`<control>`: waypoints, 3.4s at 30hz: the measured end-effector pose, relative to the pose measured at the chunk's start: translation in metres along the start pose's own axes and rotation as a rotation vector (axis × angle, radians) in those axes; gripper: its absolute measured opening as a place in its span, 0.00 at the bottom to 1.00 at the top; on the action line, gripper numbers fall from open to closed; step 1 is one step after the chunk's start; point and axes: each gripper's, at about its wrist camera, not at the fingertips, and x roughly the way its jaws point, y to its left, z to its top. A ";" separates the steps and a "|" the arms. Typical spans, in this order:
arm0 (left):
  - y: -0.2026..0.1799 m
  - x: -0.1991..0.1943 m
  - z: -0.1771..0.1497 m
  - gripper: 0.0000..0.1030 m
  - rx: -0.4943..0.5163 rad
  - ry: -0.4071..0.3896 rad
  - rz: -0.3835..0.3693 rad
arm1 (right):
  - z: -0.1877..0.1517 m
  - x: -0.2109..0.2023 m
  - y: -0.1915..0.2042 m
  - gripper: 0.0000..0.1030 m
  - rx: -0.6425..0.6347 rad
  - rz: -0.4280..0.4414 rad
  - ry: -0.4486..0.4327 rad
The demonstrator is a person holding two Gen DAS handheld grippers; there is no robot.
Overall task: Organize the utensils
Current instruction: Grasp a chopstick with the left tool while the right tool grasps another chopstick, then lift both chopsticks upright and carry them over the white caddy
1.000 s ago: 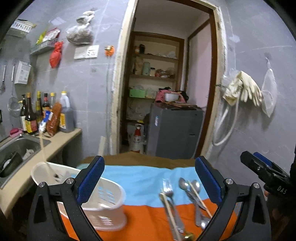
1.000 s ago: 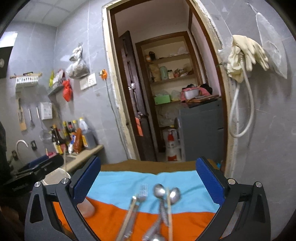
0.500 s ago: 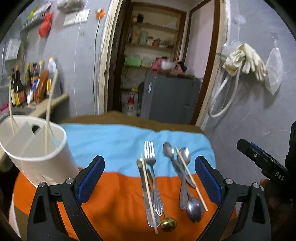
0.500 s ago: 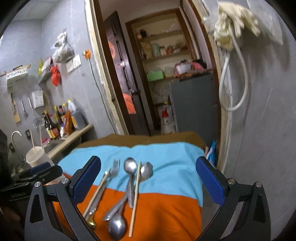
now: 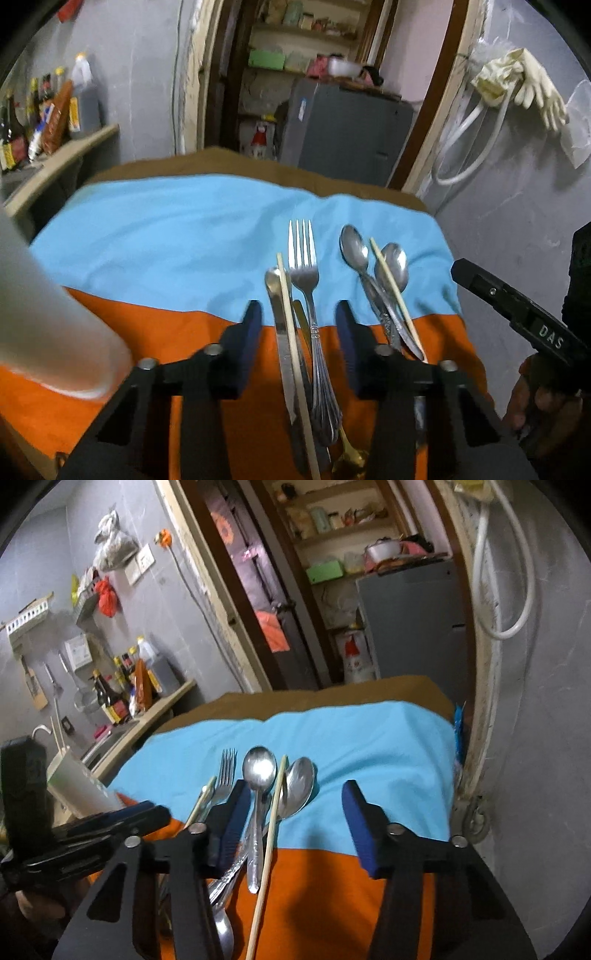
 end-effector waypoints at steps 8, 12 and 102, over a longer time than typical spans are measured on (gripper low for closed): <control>0.009 0.019 -0.003 0.18 -0.021 0.091 0.039 | -0.004 0.021 -0.001 0.35 -0.006 0.020 0.097; 0.017 0.022 -0.004 0.13 -0.048 0.109 0.047 | -0.004 0.032 -0.001 0.33 -0.006 0.019 0.155; 0.244 -0.200 0.053 0.02 -0.347 -0.760 0.006 | 0.040 0.033 0.235 0.03 0.051 0.427 -0.503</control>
